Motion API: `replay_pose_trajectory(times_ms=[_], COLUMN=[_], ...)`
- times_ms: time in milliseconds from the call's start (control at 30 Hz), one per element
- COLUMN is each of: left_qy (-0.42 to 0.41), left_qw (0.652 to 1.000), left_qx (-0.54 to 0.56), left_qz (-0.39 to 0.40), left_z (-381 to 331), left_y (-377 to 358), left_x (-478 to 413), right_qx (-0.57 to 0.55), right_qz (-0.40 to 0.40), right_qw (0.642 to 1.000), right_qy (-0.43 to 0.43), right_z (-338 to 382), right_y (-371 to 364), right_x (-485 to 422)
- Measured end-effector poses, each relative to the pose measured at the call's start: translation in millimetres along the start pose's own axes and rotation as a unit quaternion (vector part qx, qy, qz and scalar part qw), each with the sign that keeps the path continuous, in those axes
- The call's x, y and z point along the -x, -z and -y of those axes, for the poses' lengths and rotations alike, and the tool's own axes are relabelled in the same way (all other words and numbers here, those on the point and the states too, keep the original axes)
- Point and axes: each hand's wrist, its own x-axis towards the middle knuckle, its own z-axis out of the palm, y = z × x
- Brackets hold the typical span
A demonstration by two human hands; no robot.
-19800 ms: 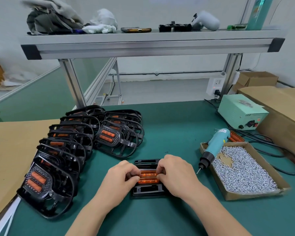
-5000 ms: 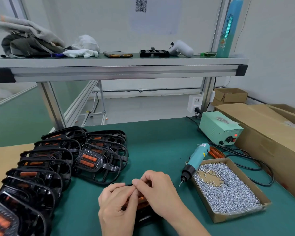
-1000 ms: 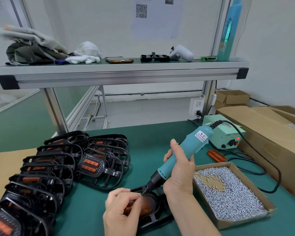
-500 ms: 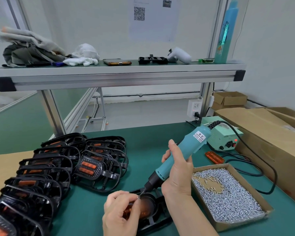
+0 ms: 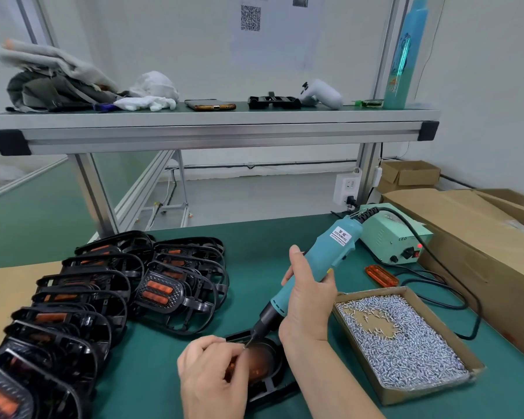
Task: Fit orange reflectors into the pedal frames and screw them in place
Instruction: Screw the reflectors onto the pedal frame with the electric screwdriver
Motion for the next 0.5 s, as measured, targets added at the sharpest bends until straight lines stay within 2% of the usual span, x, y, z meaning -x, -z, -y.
replay_pose_trajectory(times_ms=[200,367,500], left_qy=[0.012,0.032,-0.012], left_qw=[1.0,0.998,1.0], left_qx=[0.01,0.046,0.026], left_qz=[-0.001,0.025,0.01], left_z=[-3.9,-4.0,-3.3], left_y=[-1.4,0.4,-0.9], left_x=[-1.0,0.7,-1.4], right_qx=[0.0,-0.013,-0.03], right_qz=[0.031,0.031,0.037], right_qw=[0.999,0.999,0.997], right_qy=[0.007,-0.033,-0.064], right_z=[2.1,2.2,2.0], right_y=[-2.7,-1.4,0.7], right_x=[0.5,-4.9,-7.9])
